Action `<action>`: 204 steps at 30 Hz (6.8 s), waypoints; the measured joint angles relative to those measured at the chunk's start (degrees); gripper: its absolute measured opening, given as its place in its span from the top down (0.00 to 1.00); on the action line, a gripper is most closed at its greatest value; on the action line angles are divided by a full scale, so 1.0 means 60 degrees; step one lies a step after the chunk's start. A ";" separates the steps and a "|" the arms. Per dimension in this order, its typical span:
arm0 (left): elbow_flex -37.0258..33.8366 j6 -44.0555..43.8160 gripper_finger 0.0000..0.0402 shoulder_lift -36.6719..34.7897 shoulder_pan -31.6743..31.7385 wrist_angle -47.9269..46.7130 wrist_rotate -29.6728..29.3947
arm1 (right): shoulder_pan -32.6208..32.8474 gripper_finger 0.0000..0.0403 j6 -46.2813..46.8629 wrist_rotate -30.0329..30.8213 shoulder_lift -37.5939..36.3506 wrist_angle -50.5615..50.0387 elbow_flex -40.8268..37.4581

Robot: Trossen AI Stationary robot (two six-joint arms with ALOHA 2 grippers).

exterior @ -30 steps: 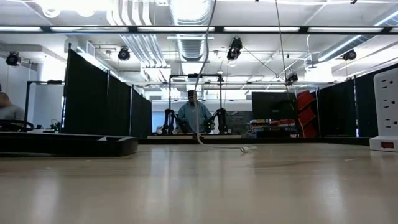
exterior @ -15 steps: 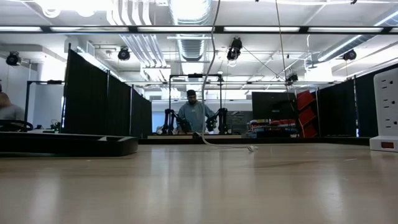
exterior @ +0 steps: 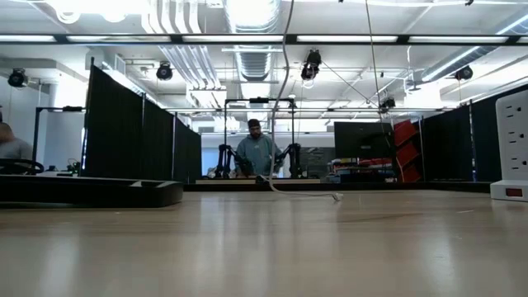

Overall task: Insert USB
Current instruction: Insert the white charger cable into the white charger adapter, then insert the white charger adapter into the top white outlet extension

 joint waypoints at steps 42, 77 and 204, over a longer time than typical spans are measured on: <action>0.0000 1.0449 0.71 0.0733 0.0942 0.1658 0.3602 | 0.2241 1.00 -0.4302 0.4082 0.1037 -0.2115 0.1871; 0.0004 0.9672 0.71 0.0867 0.3261 0.2661 0.6462 | 0.2524 1.00 -0.4536 0.4969 0.2222 -0.1335 0.3180; -0.0011 0.8806 0.71 -0.1022 0.3421 -0.2156 0.6055 | 0.2562 0.59 -0.7012 0.4414 0.1609 -0.5640 0.3158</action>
